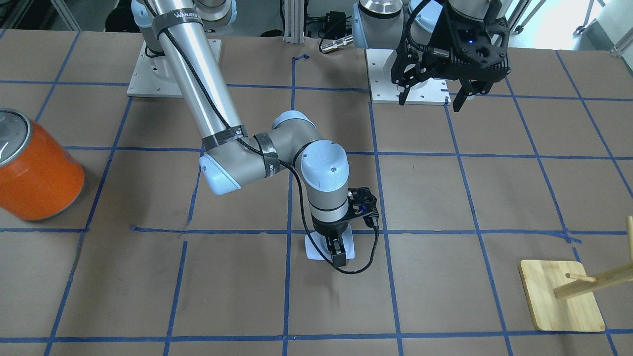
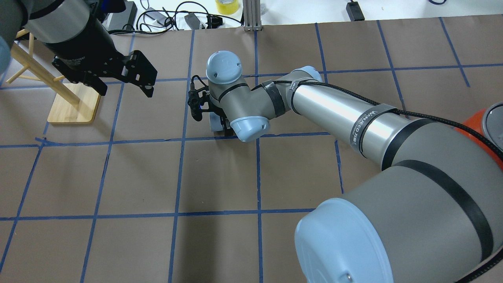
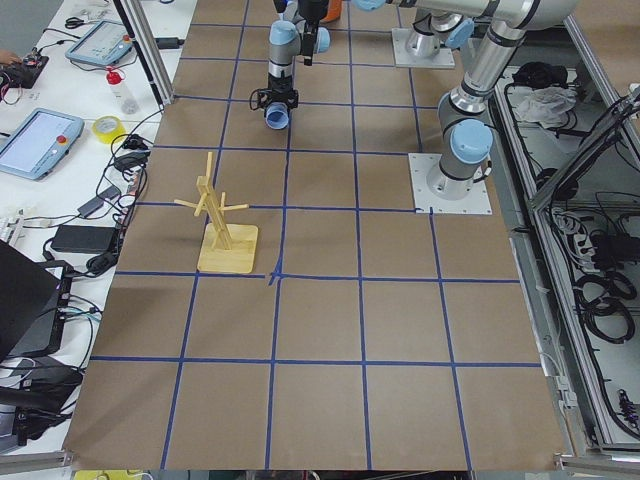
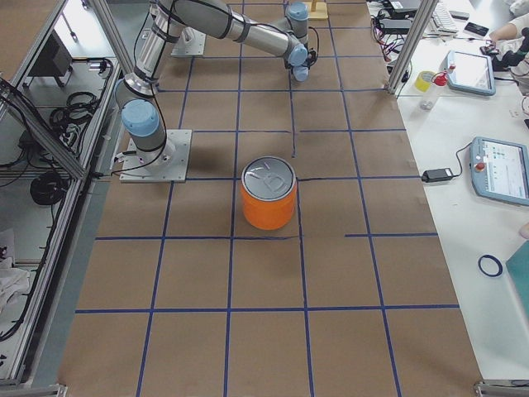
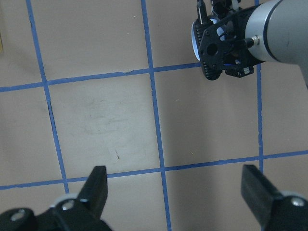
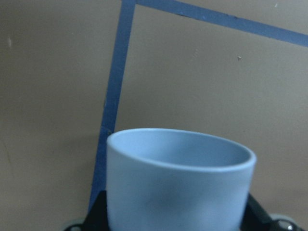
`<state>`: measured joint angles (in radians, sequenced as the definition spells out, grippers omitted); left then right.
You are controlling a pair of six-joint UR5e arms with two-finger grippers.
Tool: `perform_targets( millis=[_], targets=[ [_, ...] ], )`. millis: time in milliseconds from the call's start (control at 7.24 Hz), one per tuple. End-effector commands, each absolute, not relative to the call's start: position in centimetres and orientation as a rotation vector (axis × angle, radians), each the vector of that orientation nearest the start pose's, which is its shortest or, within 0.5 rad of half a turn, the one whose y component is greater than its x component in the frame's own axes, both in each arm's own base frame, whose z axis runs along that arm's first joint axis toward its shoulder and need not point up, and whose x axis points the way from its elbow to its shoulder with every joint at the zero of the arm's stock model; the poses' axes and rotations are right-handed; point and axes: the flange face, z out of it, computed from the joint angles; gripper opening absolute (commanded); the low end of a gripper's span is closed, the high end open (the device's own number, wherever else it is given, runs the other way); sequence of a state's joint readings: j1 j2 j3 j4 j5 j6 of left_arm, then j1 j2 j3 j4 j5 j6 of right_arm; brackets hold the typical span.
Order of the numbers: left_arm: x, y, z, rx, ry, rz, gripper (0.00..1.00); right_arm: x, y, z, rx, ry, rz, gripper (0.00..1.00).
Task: Flip cup
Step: 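Lower the cup onto the table with the right gripper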
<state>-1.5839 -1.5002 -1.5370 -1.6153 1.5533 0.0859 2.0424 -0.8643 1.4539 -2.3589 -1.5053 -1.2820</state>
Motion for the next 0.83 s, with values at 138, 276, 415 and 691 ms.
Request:
perform_targets(
  millis=[138,276,415,691],
  targets=[
    [-14.0,-46.4,53.5,0.153,3.152,-0.098,1.0,45.3,-58.1,20.2,-2.415,2.017,-0.364,1.0],
    [-14.0,-46.6,53.3,0.151,3.156,-0.093,1.0,45.2,-58.0,21.8,-2.41,2.038,-0.388,1.0],
    [-13.8,-46.9,53.1,0.146,3.158,-0.089,1.0,45.0,-57.9,24.2,-2.327,2.13,-0.441,1.0],
    [-12.7,-48.6,51.9,0.154,3.26,-0.078,1.0,42.8,-58.0,28.3,-2.295,2.325,-0.419,1.0]
  ],
)
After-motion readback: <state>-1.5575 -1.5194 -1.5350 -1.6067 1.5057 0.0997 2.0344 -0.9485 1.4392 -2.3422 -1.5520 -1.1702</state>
